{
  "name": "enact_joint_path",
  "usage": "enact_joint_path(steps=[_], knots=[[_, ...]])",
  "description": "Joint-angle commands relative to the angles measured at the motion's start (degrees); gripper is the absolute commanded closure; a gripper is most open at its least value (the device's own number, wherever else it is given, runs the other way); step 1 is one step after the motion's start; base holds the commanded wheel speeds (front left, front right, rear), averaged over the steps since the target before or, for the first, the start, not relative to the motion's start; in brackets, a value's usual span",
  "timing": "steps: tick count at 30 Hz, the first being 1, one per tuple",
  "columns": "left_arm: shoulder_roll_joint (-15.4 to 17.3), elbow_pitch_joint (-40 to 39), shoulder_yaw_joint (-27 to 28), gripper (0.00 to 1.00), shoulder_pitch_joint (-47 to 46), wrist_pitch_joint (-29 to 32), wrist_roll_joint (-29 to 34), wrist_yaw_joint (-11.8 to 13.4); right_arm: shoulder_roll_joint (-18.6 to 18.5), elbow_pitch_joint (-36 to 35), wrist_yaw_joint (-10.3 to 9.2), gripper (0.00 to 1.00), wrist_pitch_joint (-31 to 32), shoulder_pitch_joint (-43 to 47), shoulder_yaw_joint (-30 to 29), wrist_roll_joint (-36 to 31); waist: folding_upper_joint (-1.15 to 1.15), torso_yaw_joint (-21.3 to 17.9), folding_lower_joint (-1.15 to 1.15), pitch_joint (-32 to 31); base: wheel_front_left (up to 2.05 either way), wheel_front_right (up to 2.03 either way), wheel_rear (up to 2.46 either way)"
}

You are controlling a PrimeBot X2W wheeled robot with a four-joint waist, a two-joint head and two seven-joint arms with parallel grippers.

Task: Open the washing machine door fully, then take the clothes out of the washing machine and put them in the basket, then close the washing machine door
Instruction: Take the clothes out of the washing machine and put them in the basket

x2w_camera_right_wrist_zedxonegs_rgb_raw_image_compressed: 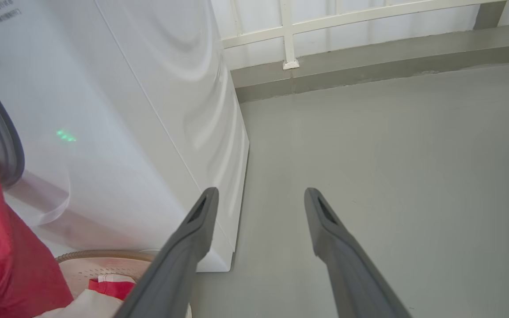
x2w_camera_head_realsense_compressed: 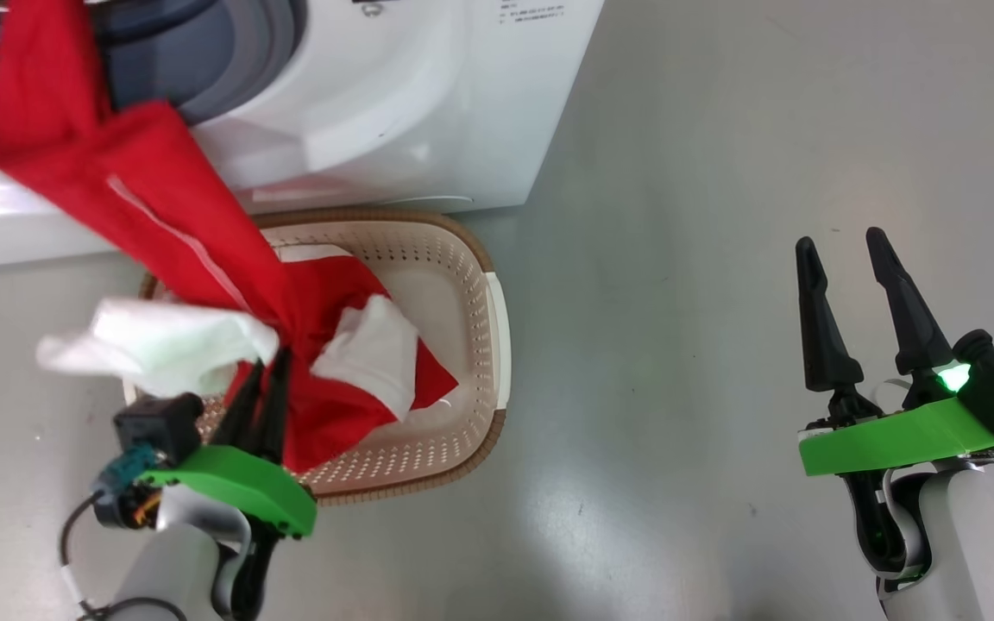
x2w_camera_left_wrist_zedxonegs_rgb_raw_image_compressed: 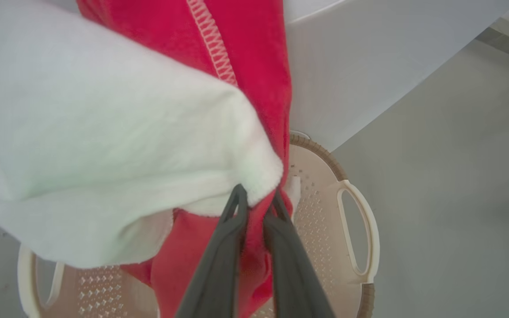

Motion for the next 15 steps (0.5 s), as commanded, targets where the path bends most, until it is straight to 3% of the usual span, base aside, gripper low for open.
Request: enact_joint_path(steps=[1,8,15], knots=[[1.8,1.1,-0.1,1.0,-0.3,-0.3,-1.1,-0.3,0.0,-1.5,0.37,0.0,-0.4,0.1,1.2,-0.6,0.0,-0.3,0.0,0.5,0.0,0.0,0.0],[2.8,6.6,-4.0,1.0,-3.0,-0.3,-4.0,-0.3,0.0,-1.9,0.37,0.0,-0.4,-0.3,1.0,-0.5,0.0,-0.7,0.0,2.0,0.0,0.0,0.0],[3.6,8.5,-3.9,1.0,-5.2,-0.3,-5.2,-0.3,0.0,-2.2,0.37,0.0,-0.4,-0.6,0.9,-0.6,0.0,-1.0,0.0,3.4,0.0,0.0,0.0]])
